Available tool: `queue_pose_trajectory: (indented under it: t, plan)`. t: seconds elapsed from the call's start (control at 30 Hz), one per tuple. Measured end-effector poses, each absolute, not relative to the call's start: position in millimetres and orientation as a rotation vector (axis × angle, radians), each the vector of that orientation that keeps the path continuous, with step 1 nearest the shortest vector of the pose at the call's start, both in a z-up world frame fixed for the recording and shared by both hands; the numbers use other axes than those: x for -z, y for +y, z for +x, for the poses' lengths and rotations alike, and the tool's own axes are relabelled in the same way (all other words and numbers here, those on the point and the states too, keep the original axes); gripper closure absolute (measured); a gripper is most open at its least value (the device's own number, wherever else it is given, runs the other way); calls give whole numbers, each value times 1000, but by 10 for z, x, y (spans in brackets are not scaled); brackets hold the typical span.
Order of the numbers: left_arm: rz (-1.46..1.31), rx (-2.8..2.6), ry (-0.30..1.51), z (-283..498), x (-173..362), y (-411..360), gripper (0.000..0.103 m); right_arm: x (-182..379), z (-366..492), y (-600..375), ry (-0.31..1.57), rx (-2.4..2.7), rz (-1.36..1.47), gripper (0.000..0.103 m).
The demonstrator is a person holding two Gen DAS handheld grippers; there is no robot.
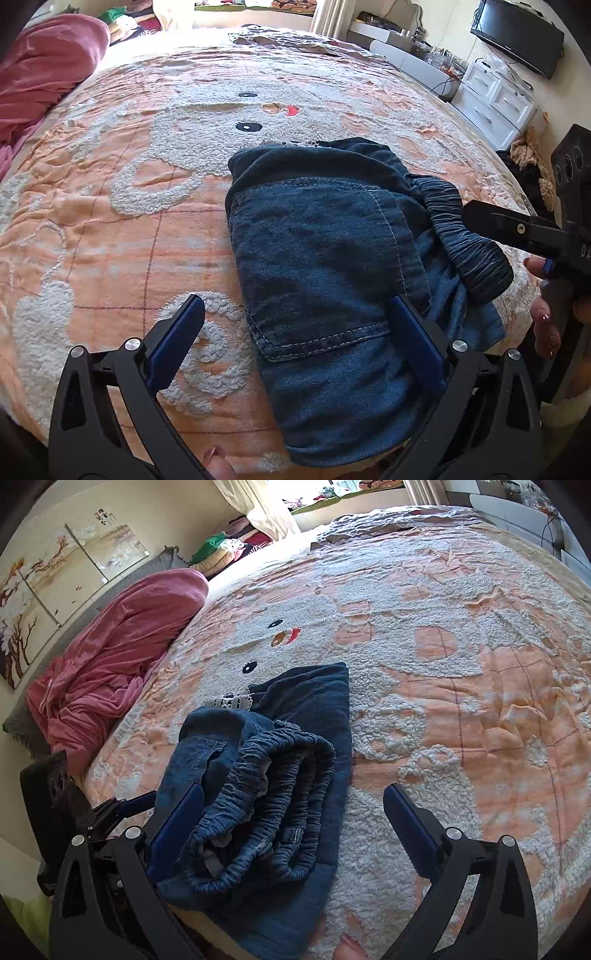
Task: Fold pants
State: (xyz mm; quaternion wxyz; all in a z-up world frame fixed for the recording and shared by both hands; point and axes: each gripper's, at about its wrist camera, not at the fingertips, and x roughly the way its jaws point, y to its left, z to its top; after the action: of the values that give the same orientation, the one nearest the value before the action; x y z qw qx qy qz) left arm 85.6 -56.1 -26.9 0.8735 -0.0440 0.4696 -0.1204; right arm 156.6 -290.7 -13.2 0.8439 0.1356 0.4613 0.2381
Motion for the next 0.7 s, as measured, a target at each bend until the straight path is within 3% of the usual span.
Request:
queue_pose_trajectory:
  t: [0.23, 0.37, 0.5, 0.57, 0.7]
  plan:
    - [-92, 257, 975, 879, 277, -590, 10, 370, 1736, -2815, 1037, -534, 329, 7]
    - [-121, 265, 980, 910, 306, -587, 10, 392, 1816, -2763, 1038, -556, 317, 27]
    - [-150, 275, 984, 921, 319, -583, 13, 448, 1871, -2741, 1043, -581, 330, 31]
    - [-164, 287, 987, 930, 320, -588, 18, 452, 1861, -2754, 1033, -586, 341, 43]
    - [-185, 315, 992, 948, 307, -619, 33, 404, 1773, -2749, 992, -591, 330, 54]
